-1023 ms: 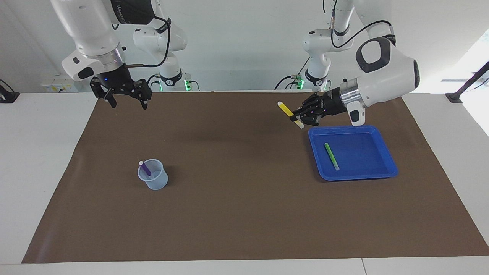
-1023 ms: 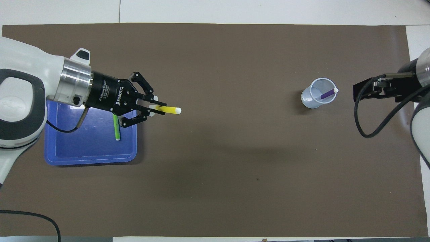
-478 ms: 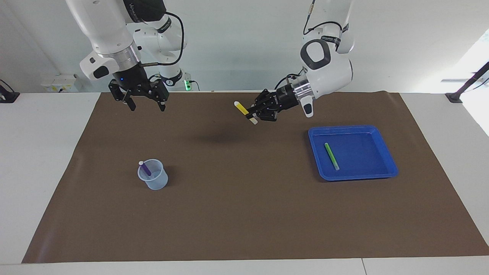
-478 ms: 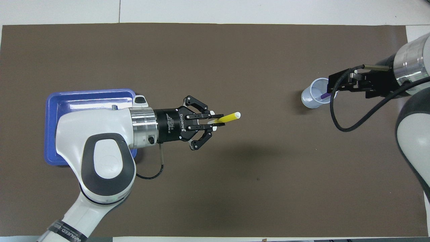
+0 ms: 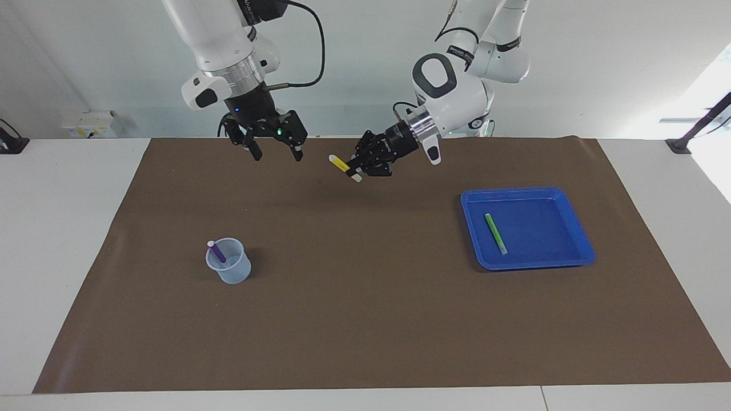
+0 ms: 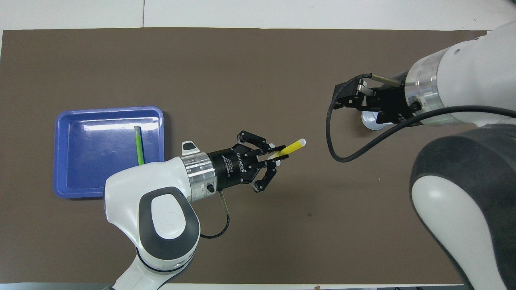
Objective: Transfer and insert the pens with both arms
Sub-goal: 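Grasp the yellow pen with the right gripper and open the left gripper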
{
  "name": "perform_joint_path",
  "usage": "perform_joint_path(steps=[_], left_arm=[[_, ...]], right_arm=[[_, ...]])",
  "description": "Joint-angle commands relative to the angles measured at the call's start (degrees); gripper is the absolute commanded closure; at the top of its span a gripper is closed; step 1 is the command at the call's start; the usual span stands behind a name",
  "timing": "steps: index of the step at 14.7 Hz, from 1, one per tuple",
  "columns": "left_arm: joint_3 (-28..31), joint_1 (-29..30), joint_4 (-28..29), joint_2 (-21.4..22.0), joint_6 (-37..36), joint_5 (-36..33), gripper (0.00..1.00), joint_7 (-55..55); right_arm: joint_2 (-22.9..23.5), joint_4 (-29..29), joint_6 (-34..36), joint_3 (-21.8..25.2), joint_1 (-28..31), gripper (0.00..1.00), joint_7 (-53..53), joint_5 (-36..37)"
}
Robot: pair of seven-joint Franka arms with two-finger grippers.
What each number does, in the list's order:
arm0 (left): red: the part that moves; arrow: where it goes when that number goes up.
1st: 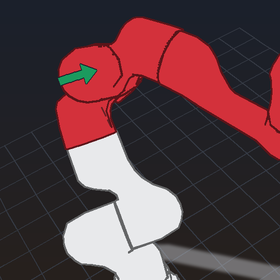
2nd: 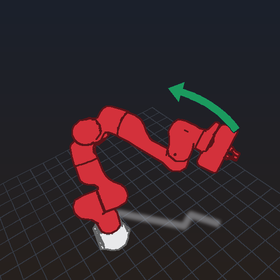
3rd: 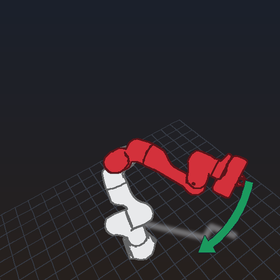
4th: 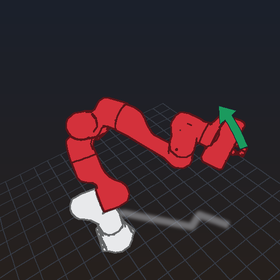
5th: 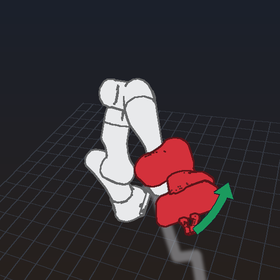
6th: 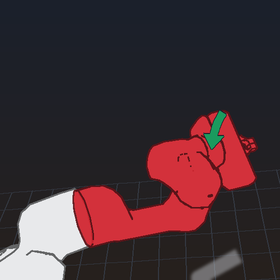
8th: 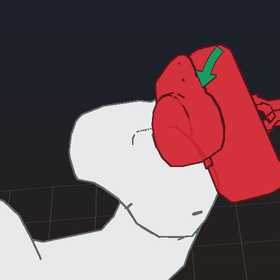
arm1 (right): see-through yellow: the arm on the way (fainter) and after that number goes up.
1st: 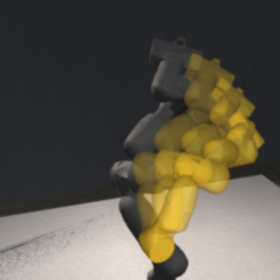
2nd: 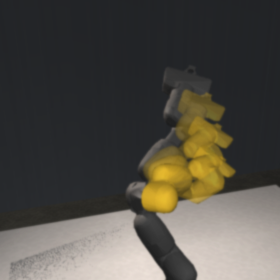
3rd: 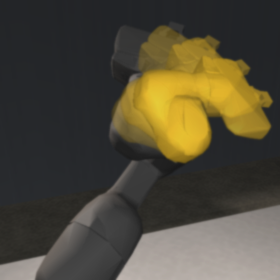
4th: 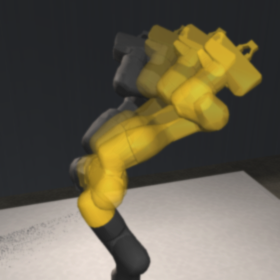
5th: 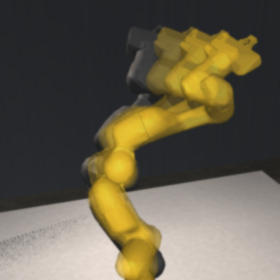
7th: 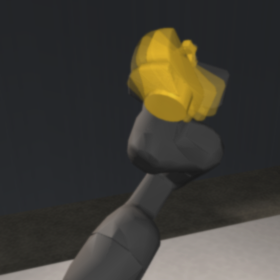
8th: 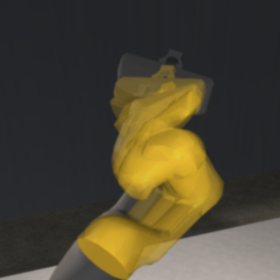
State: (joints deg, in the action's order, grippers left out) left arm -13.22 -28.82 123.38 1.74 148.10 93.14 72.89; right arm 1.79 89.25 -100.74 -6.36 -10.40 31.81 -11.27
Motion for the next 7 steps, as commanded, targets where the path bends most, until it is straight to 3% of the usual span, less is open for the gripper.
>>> perform_joint_path(steps=[1, 7], left_arm=[[0.7, -1.8, 0.7, 0.6, 1.8, 1.5, 1.00, 0.5], [0.7, -2.1, 0.7, 0.6, 2.5, 2.2, 1.00, 0.5]], right_arm=[[0.0, 3.4, -4.8, -0.1, -1.4, 0.01, 0.6, -2.3], [0.1, 6.9, -9.0, -0.1, -5.8, 0.02, 1.3, -4.8]])
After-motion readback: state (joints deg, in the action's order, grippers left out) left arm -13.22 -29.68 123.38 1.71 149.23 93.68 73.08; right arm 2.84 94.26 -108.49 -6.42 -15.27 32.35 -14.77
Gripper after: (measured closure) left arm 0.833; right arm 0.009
